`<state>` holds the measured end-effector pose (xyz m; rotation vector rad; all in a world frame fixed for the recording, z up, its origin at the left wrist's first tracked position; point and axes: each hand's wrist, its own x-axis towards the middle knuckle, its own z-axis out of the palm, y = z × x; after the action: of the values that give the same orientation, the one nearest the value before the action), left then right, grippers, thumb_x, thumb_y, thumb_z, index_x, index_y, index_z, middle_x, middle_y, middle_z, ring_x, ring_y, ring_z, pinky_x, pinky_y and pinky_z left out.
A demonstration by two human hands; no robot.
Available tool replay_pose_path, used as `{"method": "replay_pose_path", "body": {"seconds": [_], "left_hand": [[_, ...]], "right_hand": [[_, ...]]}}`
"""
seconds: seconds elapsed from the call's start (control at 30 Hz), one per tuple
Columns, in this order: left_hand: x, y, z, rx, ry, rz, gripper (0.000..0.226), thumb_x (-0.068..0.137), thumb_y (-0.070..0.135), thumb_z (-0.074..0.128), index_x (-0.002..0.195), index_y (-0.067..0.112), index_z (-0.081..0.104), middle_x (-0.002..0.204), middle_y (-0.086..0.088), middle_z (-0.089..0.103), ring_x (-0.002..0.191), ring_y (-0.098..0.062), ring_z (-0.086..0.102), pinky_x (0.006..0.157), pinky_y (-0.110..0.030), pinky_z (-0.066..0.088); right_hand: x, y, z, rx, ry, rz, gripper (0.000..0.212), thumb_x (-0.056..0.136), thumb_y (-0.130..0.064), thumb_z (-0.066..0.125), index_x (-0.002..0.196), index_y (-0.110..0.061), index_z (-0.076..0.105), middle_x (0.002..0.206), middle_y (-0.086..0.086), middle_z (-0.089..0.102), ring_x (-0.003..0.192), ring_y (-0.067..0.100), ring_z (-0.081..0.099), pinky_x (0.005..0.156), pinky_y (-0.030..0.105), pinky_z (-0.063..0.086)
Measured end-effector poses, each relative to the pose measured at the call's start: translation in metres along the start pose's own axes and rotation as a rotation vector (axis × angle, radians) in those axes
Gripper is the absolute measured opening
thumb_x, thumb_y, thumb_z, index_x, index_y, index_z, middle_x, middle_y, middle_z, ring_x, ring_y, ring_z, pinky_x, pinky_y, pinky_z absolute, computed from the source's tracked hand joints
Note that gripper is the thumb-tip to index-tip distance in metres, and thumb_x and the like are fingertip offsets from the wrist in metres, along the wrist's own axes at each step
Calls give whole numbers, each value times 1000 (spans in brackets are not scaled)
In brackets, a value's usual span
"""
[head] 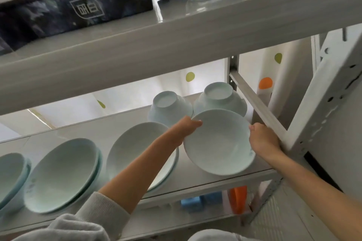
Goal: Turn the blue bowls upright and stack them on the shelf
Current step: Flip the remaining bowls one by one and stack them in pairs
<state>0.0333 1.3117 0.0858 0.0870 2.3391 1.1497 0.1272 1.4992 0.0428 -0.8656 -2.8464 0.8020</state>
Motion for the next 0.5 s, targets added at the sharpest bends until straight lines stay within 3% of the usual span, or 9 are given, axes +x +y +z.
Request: {"method": "replay_pose_path", "body": {"seconds": [0.17, 0.23, 0.33, 0.43, 0.5], "left_hand": [[10, 1, -5, 510, -54, 58, 43, 97, 33, 47, 117, -3, 58, 115, -18, 63, 100, -30, 60, 88, -32, 46], [15, 1, -9, 674, -34, 67, 50, 99, 39, 40, 114, -5, 59, 117, -20, 63, 109, -33, 59, 91, -35, 45], [29, 1, -21, 727, 172, 175, 46, 97, 39, 45, 102, -3, 63, 108, -18, 66, 101, -31, 61, 83, -36, 45], [45, -5, -40, 725, 454, 241, 37, 91, 24, 56, 124, 6, 55, 126, -14, 55, 119, -31, 50, 91, -38, 43], [58, -12, -53, 808, 496, 213, 45, 89, 16, 55, 132, 8, 46, 135, -15, 46, 128, -33, 40, 101, -41, 39]], "right_hand": [[3, -2, -3, -46, -40, 6, 34, 101, -14, 31, 107, 4, 59, 112, 22, 62, 105, 38, 57, 81, 37, 43], [4, -2, -5, -65, -57, -4, 33, 100, -13, 32, 108, 4, 59, 114, 22, 62, 107, 38, 56, 83, 37, 43], [4, -4, -7, -92, -71, -8, 33, 100, -10, 31, 109, 3, 59, 116, 21, 61, 109, 36, 56, 87, 37, 44], [3, -5, -6, -81, -57, -24, 32, 99, -16, 32, 113, -1, 56, 115, 19, 61, 105, 35, 56, 85, 37, 45], [1, -5, -3, -3, -6, -32, 33, 96, -27, 39, 118, -4, 49, 113, 16, 61, 102, 34, 56, 83, 38, 45]]}}
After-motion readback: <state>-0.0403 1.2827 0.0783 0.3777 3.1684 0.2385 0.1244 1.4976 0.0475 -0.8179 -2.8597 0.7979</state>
